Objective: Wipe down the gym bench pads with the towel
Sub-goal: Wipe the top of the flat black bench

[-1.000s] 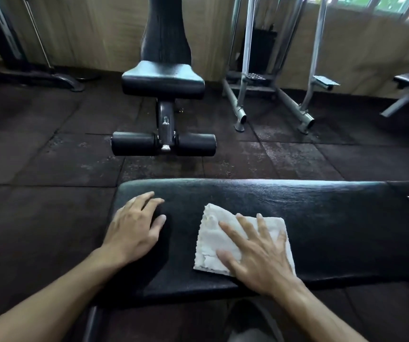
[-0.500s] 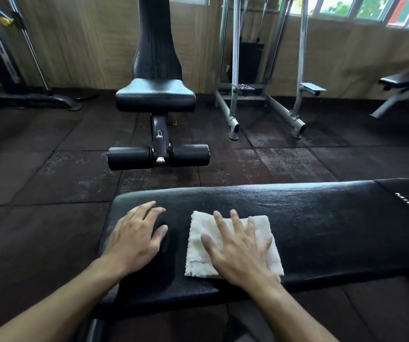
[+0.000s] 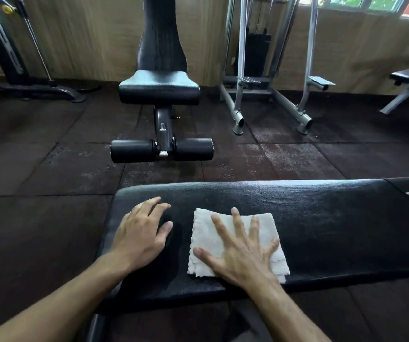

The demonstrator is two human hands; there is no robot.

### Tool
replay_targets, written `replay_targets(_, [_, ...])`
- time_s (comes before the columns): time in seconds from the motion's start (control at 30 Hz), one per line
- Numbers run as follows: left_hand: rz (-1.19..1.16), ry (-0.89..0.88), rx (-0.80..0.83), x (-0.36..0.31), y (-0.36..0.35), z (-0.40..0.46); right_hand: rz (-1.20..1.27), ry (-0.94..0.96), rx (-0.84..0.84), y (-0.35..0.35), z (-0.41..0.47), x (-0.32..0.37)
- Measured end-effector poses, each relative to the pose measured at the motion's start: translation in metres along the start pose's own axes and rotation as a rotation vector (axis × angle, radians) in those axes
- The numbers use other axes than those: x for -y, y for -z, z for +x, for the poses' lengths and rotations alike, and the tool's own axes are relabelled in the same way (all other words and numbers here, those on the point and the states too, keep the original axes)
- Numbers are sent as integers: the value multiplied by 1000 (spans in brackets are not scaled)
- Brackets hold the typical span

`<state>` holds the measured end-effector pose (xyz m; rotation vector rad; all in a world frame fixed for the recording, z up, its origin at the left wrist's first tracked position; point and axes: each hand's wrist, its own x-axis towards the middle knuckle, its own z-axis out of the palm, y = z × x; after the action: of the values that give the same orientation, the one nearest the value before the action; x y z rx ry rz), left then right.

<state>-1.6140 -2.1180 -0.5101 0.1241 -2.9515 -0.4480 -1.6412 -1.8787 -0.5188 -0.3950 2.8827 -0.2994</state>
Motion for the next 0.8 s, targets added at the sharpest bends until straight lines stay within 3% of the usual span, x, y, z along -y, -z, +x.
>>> replay_targets(0.4, [-29, -17, 11, -10, 3, 4, -8, -38, -61, -12, -3, 10])
replay_targets(0.6, [-48, -5, -30, -5, 15, -1, -106, -9, -412, -32, -7, 18])
replay_targets(0.8, [-61, 2, -71, 0, 17, -8, -133, 26, -514, -32, -11, 20])
